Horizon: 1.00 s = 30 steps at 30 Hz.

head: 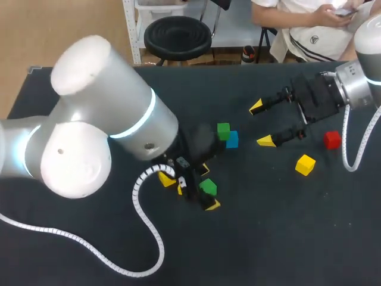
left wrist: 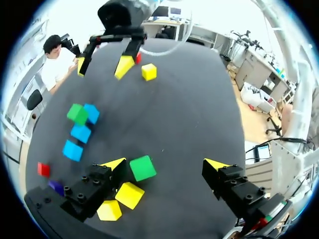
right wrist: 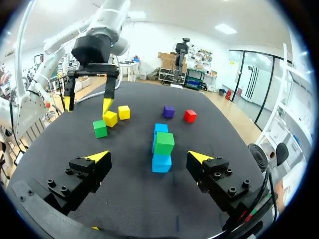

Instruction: Place the blue cubes, place green cubes on the blue cubes, place the yellow cubes on the green cubes, then place the red cubes on the yellow cubes, and place purple cube on the red cubes.

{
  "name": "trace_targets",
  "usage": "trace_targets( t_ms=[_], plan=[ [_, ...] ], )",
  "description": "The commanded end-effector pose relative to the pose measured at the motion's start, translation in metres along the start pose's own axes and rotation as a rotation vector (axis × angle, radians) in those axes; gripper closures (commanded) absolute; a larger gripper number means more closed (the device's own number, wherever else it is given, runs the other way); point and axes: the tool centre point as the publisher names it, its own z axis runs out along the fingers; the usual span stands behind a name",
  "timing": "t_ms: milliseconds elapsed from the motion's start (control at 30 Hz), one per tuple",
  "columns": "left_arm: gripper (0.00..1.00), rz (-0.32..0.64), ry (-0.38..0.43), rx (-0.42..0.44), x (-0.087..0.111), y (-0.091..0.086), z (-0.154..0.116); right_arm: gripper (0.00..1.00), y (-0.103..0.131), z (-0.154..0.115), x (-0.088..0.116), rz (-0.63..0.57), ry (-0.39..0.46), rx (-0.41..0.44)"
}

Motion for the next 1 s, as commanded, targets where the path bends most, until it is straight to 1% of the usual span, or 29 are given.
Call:
trace_targets(
  t_ms=[33, 100, 200, 433, 567, 600, 667, 733, 800, 867, 1000],
  plan=[
    [0.0, 0.008, 0.06, -0.048, -0.001, -0.018, 0.007, 0.0, 0.0, 0.0, 0.0, -0.001, -0.001, 0.002],
    [0.0, 0.012, 0.093, -0.056, 0.003, -0.023, 0.01, 0.0, 0.0, 0.0, 0.0, -0.001, -0.001, 0.002],
    [0.0, 0.011, 0.121, -0.064, 0.004, -0.022, 0.013, 0.0, 0.0, 0.0, 0.0, -0.001, -0.001, 0.002],
    [0.0, 0.012, 0.111, -0.076, -0.003, -0.009, 0.007, 0.0, 0.0, 0.0, 0.0, -0.001, -0.001, 0.002],
    [0.0, 0.012, 0.114, -0.088, -0.008, 0.002, 0.002, 0.0, 0.0, 0.0, 0.0, -0.001, -0.001, 0.002],
    [0.0, 0.004, 0.118, -0.078, -0.009, 0.005, 0.004, 0.0, 0.0, 0.0, 0.0, -0.001, -0.001, 0.002],
    [0.0, -0.031, 0.073, -0.023, -0.007, 0.011, 0.008, 0.0, 0.0, 0.0, 0.0, -0.001, -0.001, 0.002],
    [0.0, -0.047, 0.07, 0.001, -0.005, 0.015, 0.013, 0.0, 0.0, 0.0, 0.0, -0.001, -0.001, 0.002],
    [0.0, -0.06, 0.048, 0.029, -0.004, 0.019, 0.017, 0.0, 0.0, 0.0, 0.0, -0.001, -0.001, 0.002],
    [0.0, -0.084, 0.01, 0.07, -0.001, 0.022, 0.022, 0.0, 0.0, 0.0, 0.0, -0.001, -0.001, 0.002],
    [0.0, -0.094, 0.03, 0.054, 0.001, 0.024, 0.023, 0.0, 0.0, 0.0, 0.0, -0.001, -0.001, 0.002]
  ],
)
